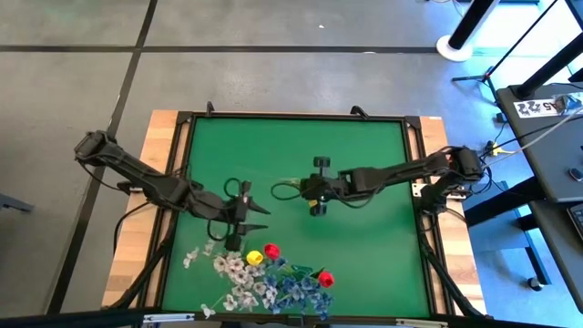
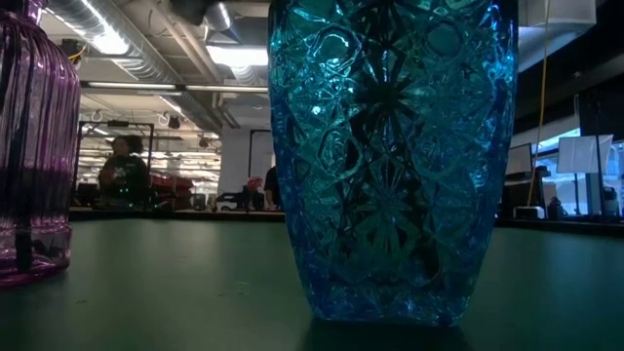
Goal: Sort flowers into vase by color
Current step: Put the yellow flower into the purple vase
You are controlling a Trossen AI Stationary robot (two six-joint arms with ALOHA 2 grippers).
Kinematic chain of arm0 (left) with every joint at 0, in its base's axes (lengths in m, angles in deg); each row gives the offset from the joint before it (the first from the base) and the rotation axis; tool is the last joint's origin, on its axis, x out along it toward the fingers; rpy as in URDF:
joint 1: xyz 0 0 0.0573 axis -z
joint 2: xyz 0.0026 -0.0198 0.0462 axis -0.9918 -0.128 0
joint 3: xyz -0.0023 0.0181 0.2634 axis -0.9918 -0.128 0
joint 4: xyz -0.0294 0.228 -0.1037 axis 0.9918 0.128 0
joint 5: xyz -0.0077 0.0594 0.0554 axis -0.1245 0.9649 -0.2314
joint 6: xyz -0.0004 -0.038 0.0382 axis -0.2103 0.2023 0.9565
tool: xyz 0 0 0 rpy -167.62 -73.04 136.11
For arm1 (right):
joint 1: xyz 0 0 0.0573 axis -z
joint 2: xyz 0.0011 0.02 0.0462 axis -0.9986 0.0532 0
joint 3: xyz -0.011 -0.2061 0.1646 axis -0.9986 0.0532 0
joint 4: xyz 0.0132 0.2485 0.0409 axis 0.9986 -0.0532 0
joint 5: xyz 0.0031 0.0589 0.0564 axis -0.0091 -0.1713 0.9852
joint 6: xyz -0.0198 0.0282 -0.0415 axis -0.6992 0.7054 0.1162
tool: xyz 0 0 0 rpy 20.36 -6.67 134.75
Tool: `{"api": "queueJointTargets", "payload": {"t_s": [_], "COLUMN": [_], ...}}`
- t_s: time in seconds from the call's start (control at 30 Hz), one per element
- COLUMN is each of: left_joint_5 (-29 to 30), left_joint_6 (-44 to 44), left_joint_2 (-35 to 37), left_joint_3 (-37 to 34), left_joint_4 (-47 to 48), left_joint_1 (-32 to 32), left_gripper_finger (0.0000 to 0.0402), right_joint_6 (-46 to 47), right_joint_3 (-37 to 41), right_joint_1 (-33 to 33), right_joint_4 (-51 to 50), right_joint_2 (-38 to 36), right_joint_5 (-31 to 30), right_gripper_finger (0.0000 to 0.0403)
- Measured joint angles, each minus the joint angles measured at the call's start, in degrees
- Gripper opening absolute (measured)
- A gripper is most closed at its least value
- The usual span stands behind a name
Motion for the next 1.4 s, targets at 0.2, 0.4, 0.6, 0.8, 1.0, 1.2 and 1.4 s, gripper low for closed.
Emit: {"api": "queueJointTargets", "payload": {"t_s": [0.2, 0.4, 0.6, 0.8, 1.0, 1.2, 1.4], "left_joint_5": [3.37, 4.39, 8.87, 14.68, 17.64, 23.10, 24.99], "left_joint_6": [4.64, 10.58, 23.50, 42.09, 56.16, 57.22, 57.21], "left_joint_2": [-2.42, -2.35, -1.99, -1.94, -1.94, -1.96, -2.72], "left_joint_3": [0.02, 0.07, 0.07, 0.07, 0.12, 3.39, 4.96], "left_joint_4": [-3.55, -5.57, -11.28, -19.65, -25.97, -25.01, -19.62], "left_joint_1": [-0.33, -1.23, -0.93, 0.00, 1.20, 1.29, 0.91], "left_gripper_finger": [0.0165, 0.0165, 0.0165, 0.0165, 0.0165, 0.0165, 0.0165], "right_joint_6": [0.40, 7.57, 12.31, 20.28, 24.35, 26.57, 27.70], "right_joint_3": [-8.57, -15.35, -21.56, -29.39, -35.02, -36.17, -36.17], "right_joint_1": [-3.85, -3.95, -3.75, -3.71, -3.82, -3.82, -3.82], "right_joint_4": [-5.80, -10.76, -15.10, -20.76, -21.74, -21.31, -19.47], "right_joint_2": [-0.01, -0.05, -0.12, -0.07, -0.07, -0.10, -0.10], "right_joint_5": [4.13, 10.61, 11.23, 11.74, 14.14, 16.33, 16.31], "right_gripper_finger": [0.0009, 0.0004, 0.0009, 0.0004, 0.0008, 0.0004, 0.0008]}}
